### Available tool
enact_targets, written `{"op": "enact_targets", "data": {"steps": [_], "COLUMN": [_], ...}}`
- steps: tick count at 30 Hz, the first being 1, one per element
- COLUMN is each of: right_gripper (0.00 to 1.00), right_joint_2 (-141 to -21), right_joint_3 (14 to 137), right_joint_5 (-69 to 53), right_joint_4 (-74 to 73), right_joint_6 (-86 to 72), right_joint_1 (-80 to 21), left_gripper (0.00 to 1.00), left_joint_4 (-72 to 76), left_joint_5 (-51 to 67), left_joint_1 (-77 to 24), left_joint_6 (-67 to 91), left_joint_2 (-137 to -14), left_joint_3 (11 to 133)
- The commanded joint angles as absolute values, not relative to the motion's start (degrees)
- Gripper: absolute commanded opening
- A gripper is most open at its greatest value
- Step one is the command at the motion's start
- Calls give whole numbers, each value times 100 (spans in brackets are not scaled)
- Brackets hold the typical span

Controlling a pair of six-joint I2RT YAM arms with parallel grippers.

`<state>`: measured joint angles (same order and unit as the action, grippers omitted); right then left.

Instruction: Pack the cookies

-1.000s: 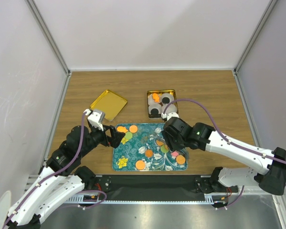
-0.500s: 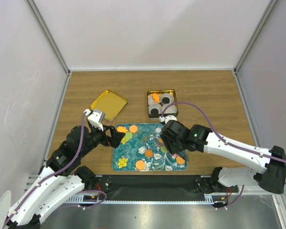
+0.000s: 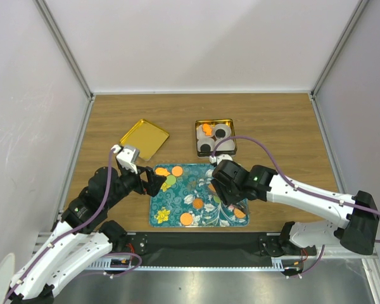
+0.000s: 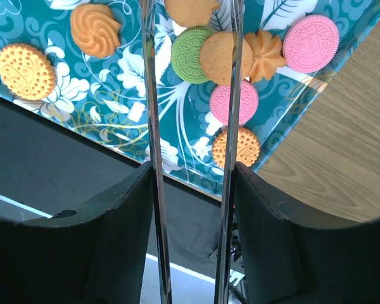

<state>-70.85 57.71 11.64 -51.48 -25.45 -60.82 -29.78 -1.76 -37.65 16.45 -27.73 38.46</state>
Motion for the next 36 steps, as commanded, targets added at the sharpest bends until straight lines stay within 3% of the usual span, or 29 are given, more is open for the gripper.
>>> {"op": "enact_targets", "data": {"steps": [1,18,30,36], "right_gripper": [56,39,37,37], "right_joint_2": [-7128,-7190,-6979,-7207], "right_joint_3": [5757,6046,6617,7206], "right_joint_5": [1213,1266,1204,1152], "right_joint_4": [-5010,-5141,-5054,-4712], "right_joint_6": [-2531,-2444,-2250,-1978], "right_joint_1": [-6117,-6056,-5520,-4545], "left_gripper": [100,100,100,100], "left_joint_4": [-2874,-2874,-2865,-2874], "left_joint_5": [-167,-158,-176,-193], "left_joint_1": [-3806,-3823,-3815,-3823], "left_joint_6": [1608,1608,1608,1600], "left_joint_2": [-2751,-2725,-2725,-2742], "left_joint_3": [3990,3990,3990,3990]}}
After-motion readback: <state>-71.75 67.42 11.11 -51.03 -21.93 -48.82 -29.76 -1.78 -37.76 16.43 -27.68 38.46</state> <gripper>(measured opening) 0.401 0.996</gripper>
